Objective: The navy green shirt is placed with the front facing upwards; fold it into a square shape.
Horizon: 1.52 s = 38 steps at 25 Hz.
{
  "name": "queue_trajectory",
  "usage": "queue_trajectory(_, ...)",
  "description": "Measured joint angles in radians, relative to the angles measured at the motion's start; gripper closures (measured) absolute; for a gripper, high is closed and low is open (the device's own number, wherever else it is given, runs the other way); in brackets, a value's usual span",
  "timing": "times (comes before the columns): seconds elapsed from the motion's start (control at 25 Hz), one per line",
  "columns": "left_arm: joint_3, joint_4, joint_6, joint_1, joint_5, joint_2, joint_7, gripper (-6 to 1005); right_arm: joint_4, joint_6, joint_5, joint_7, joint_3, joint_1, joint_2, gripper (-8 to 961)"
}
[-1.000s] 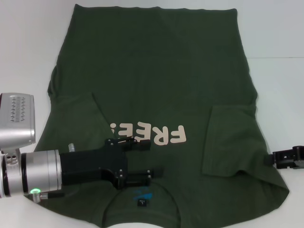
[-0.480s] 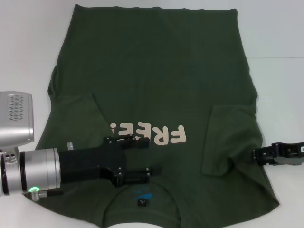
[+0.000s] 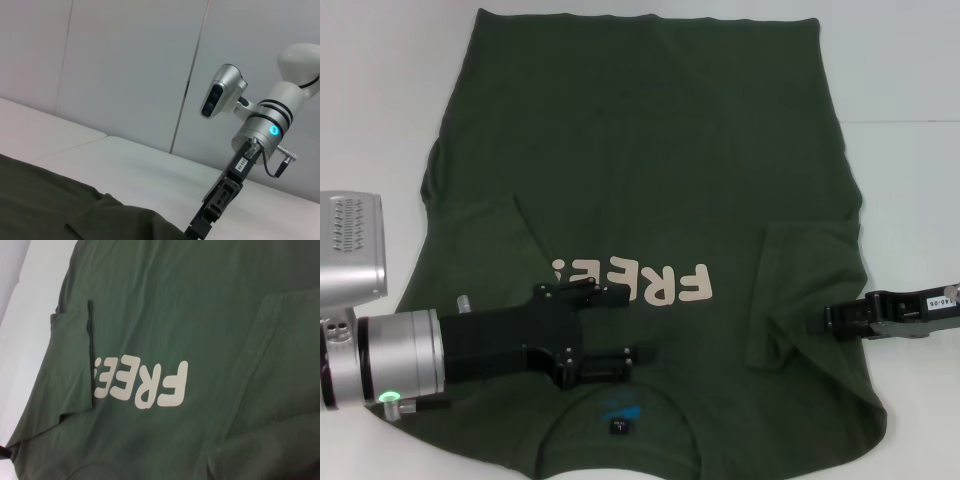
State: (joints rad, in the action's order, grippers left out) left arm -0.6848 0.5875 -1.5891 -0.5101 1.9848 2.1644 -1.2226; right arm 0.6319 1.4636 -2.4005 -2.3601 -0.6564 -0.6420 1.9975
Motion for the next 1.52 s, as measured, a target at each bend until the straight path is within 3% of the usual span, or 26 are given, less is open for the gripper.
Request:
queue_trajectory(1.12, 0.001, -0.002, 0.0, 0.005, 0.001, 0.0, 0.005, 199, 0.016, -0.007, 0.015, -0.026, 0.045, 0.01, -0.04, 342)
queue_trajectory(1.28, 0.005, -0.001, 0.0, 0.004, 0.0, 0.0, 0.005, 199, 0.017, -0.007, 0.026, -0.02, 0.047, -0.004, -0.041, 342)
queue_trajectory(1.52, 0.048, 0.0, -0.009, 0.012, 0.0, -0.001, 0.003, 198, 0.007, -0.011, 0.118, 0.082, 0.046, -0.003, -0.024, 342)
